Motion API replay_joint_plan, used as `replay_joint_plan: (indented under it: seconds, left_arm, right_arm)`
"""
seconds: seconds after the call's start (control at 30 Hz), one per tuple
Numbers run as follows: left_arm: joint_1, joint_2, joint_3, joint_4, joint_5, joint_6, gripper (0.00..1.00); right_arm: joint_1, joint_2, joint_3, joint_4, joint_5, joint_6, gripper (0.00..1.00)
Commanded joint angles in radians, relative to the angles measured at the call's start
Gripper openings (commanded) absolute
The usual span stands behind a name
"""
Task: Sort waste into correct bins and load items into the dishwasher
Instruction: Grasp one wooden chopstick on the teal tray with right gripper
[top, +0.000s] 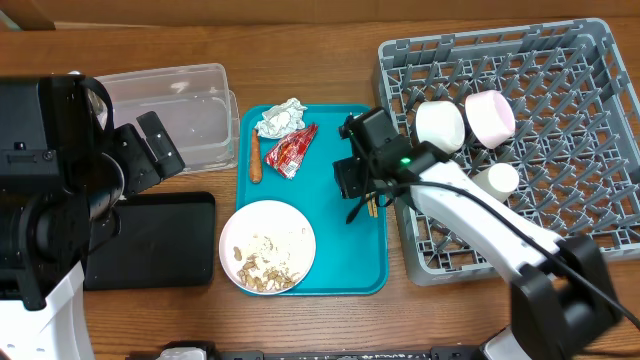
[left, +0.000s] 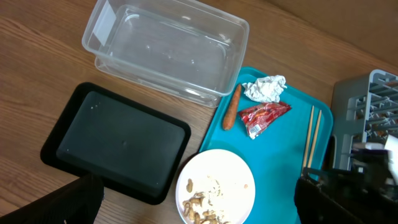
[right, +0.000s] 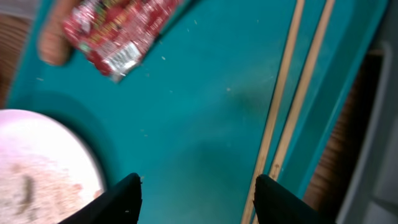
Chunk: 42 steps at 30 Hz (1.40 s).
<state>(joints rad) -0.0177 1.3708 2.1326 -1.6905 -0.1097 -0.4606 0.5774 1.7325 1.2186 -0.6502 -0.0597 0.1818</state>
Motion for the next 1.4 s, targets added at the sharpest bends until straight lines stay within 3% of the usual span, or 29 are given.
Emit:
replay_joint_plan:
  seconds: [0.0, 0.9, 1.37]
  left_arm:
    - [0.006, 0.003, 0.004, 0.001, -0.005, 0.019, 1.00]
    - [0.006, 0.003, 0.004, 0.001, -0.005, 0.019, 1.00]
    - [0.006, 0.003, 0.004, 0.001, -0.005, 0.019, 1.00]
  right_arm:
    - [0.001, 0.071, -0.005, 0.029, 0.026, -0.029, 0.60]
    - [-0.024, 0.211, -0.006, 0.170, 0.143, -0.007, 0.58]
    - [-0.021, 0.225, -0.006, 0.133, -0.050, 0.107, 0.54]
